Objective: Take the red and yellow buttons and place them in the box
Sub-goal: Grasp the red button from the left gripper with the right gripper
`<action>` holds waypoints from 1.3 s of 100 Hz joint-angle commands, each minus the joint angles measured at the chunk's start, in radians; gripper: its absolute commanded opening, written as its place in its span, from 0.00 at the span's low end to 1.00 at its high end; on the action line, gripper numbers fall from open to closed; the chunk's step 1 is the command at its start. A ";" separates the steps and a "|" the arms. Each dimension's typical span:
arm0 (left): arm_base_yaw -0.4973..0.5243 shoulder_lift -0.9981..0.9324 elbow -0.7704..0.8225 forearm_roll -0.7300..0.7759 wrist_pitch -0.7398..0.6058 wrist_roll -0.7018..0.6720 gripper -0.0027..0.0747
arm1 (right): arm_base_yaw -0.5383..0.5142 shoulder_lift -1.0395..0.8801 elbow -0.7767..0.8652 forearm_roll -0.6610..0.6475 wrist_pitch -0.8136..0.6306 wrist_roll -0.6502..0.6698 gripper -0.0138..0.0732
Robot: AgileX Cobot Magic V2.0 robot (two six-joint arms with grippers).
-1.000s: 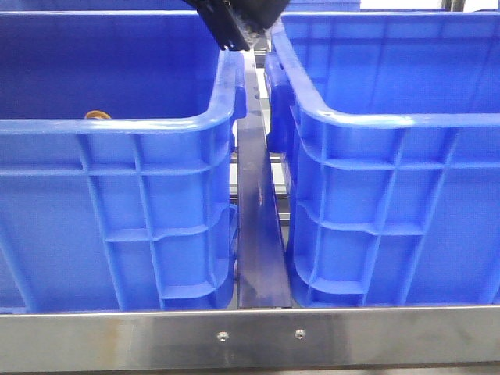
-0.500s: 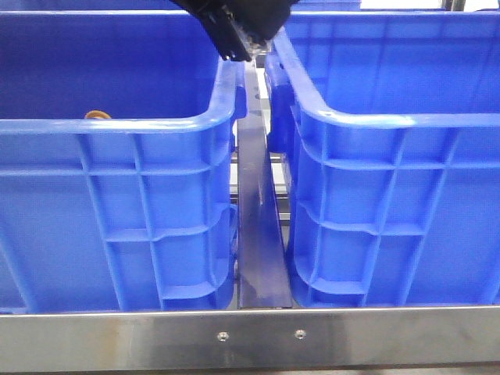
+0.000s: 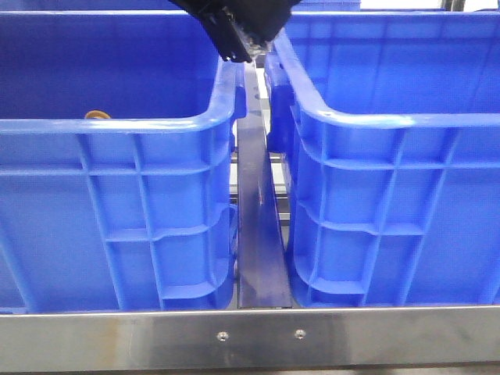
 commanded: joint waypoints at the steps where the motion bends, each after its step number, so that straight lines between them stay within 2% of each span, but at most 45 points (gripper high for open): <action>1: -0.009 -0.033 -0.029 -0.020 -0.060 0.003 0.02 | 0.036 0.029 -0.035 0.126 -0.007 -0.063 0.83; 32: -0.009 -0.033 -0.029 -0.020 -0.060 0.003 0.02 | 0.131 0.123 -0.086 0.156 0.049 -0.076 0.83; 55: -0.009 -0.033 -0.029 -0.020 -0.060 0.003 0.02 | 0.145 0.145 -0.095 0.161 0.095 -0.077 0.79; 66: -0.009 -0.033 -0.029 -0.020 -0.060 0.003 0.02 | 0.145 0.147 -0.095 0.161 0.115 -0.077 0.70; 81: -0.009 -0.033 -0.029 -0.020 -0.060 0.003 0.02 | 0.145 0.147 -0.095 0.161 0.119 -0.078 0.49; 89: -0.009 -0.033 -0.029 -0.020 -0.060 0.003 0.02 | 0.145 0.147 -0.095 0.161 0.119 -0.078 0.41; 104: -0.009 -0.031 -0.029 -0.020 -0.060 0.003 0.04 | 0.145 0.147 -0.095 0.161 0.113 -0.078 0.39; 113: -0.009 -0.031 -0.029 -0.020 -0.060 0.003 0.15 | 0.145 0.147 -0.095 0.161 0.110 -0.078 0.39; 118: -0.009 -0.031 -0.029 -0.020 -0.060 0.003 0.26 | 0.145 0.147 -0.095 0.162 0.108 -0.078 0.39; 130: -0.009 -0.031 -0.029 -0.020 -0.060 0.003 0.60 | 0.145 0.147 -0.095 0.162 0.105 -0.078 0.39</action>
